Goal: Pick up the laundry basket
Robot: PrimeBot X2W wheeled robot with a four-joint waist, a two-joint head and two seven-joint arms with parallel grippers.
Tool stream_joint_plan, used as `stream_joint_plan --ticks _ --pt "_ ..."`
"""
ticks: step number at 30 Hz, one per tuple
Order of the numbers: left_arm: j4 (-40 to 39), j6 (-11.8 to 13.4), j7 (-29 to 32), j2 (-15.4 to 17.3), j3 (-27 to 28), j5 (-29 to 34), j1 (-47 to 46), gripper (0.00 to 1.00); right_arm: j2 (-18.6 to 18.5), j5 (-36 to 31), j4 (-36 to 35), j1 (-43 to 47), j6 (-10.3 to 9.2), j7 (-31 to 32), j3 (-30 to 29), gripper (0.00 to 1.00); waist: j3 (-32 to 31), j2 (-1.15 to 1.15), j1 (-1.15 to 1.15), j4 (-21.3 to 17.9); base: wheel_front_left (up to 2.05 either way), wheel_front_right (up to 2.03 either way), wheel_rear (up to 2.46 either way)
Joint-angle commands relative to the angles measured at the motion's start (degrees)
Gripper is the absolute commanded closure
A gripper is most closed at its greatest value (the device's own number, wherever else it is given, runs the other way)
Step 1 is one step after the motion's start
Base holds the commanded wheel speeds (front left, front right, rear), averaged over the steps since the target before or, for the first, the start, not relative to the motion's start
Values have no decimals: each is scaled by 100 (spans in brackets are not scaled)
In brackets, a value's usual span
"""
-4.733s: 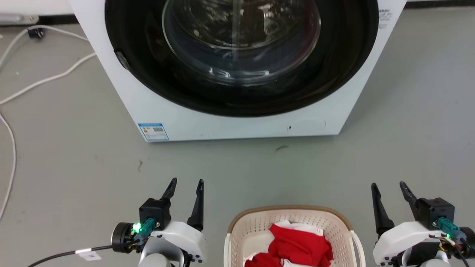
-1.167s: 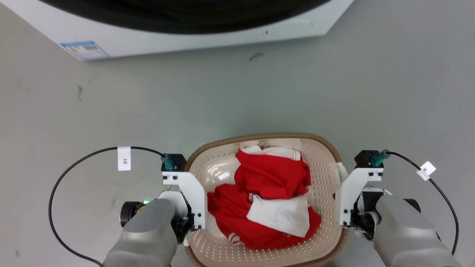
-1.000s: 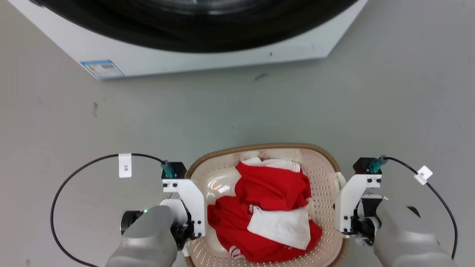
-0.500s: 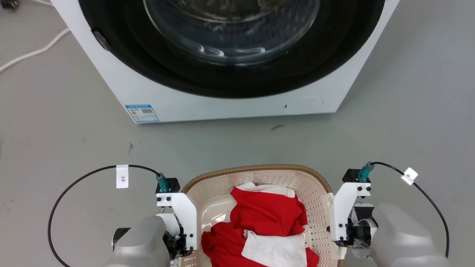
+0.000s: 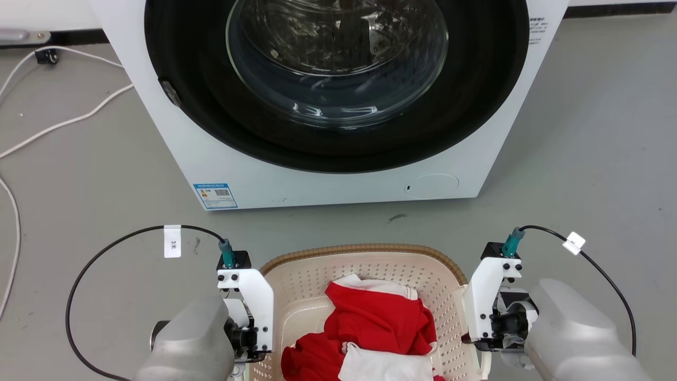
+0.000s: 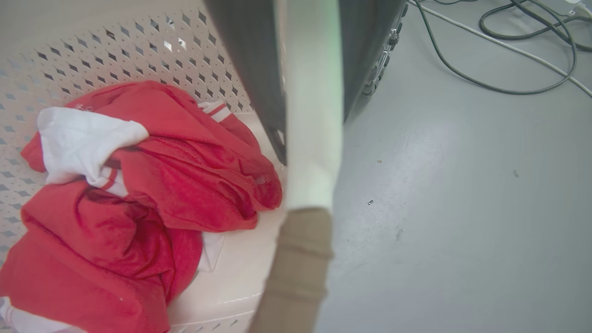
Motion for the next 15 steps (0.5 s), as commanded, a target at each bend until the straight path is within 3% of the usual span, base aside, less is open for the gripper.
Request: stream_joint_plan --ticks 1,15 --pt "-19 -34 43 -57 11 -37 -39 100 79 68 -43 -100 18 23 0 100 -44 0 1 -1 0 0 0" --pt "-18 -30 765 -103 63 -256 64 100 98 230 133 -115 18 679 49 100 -659 0 1 16 0 0 0"
